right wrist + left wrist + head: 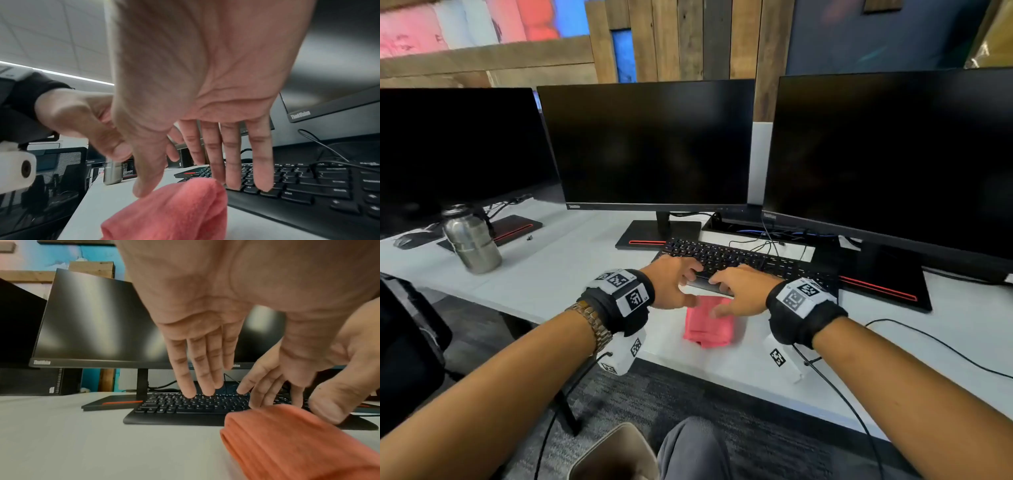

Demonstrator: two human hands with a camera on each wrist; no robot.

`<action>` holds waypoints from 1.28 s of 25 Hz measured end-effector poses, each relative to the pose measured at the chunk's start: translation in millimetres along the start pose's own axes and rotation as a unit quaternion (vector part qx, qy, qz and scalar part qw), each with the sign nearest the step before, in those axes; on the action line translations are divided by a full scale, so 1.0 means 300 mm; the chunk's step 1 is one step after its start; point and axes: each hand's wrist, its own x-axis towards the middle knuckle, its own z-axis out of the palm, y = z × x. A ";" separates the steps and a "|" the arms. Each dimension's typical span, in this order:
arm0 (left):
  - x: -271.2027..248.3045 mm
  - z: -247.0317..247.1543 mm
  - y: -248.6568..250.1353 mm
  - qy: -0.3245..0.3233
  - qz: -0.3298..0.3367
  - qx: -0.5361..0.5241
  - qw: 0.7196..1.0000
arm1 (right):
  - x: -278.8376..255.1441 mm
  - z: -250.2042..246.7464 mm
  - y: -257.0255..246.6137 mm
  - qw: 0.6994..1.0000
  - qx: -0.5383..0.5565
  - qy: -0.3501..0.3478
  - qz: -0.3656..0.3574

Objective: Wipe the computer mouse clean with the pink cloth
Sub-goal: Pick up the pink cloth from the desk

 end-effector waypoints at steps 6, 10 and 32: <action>0.017 0.099 -0.019 -0.044 -0.033 0.015 0.998 | 0.032 0.056 0.025 0.999 0.035 0.005 0.007; 0.031 0.125 -0.033 -0.051 0.009 0.037 0.998 | 0.023 0.067 0.028 0.995 0.087 0.047 -0.001; 0.244 0.203 0.482 -0.050 0.146 -0.310 0.938 | -0.543 0.003 0.391 0.792 0.513 0.324 0.072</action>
